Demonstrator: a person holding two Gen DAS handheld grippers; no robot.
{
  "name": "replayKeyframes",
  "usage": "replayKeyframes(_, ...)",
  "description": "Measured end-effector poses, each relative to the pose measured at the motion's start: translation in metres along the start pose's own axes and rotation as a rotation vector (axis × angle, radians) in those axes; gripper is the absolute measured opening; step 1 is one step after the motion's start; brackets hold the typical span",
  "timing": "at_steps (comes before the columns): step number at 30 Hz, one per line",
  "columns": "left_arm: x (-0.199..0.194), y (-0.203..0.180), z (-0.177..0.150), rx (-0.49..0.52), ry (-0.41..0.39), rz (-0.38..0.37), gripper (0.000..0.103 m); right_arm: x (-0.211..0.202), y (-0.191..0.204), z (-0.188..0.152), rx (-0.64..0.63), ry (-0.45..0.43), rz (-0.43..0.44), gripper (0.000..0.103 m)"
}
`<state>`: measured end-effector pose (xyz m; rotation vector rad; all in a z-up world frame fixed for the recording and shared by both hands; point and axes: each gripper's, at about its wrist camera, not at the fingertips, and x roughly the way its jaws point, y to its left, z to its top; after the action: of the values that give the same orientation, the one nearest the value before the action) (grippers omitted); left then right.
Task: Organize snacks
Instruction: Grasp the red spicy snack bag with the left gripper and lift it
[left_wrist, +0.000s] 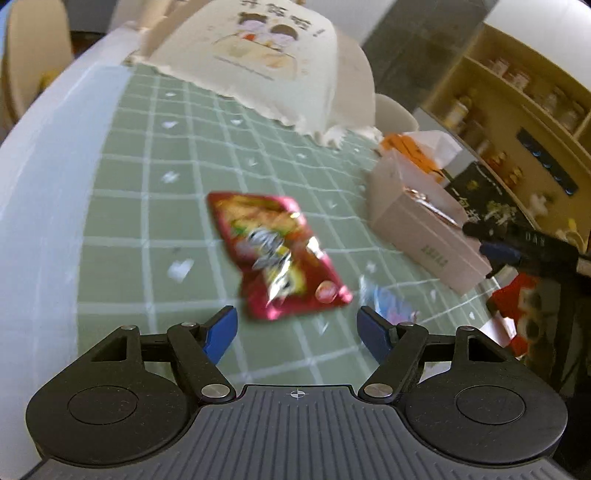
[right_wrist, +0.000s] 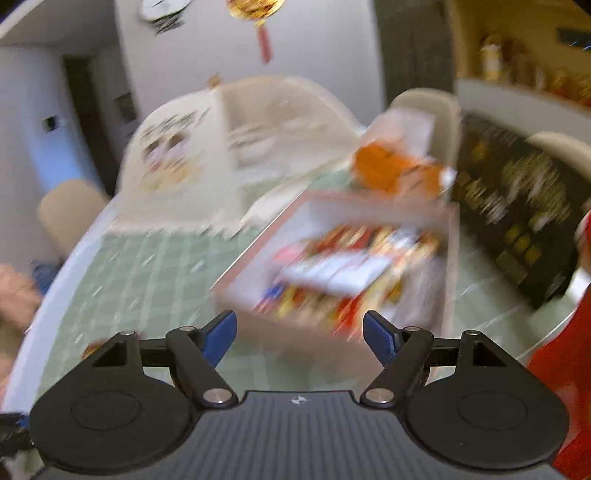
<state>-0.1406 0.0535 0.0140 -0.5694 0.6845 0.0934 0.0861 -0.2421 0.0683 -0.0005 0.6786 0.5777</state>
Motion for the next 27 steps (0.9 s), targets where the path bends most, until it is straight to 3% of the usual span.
replayKeyframes(5,-0.009,0.004,-0.013,0.039,-0.045,0.046,0.060,0.003,0.035,-0.036,-0.079,0.058,0.061,0.076)
replayKeyframes(10,-0.015,-0.005,-0.021,0.094,-0.034,0.092,0.057,0.005,0.065,-0.060,-0.146,0.143,0.213,0.076)
replayKeyframes(14,-0.014,-0.012,-0.009,0.073,-0.002,0.053,0.056,0.002,0.087,-0.080,-0.279,0.211,0.271,0.076)
replayKeyframes(19,0.001,-0.008,0.035,-0.040,0.026,0.083,0.056,0.003,0.100,-0.098,-0.430,0.178,0.110,0.078)
replayKeyframes(24,0.029,0.022,0.070,-0.258,0.076,0.108,0.056,0.007,0.085,-0.087,-0.329,0.195,0.003,0.078)
replayKeyframes(27,0.028,0.027,0.079,-0.264,0.053,0.110,0.056,0.012,0.071,-0.080,-0.252,0.225,-0.015,0.078)
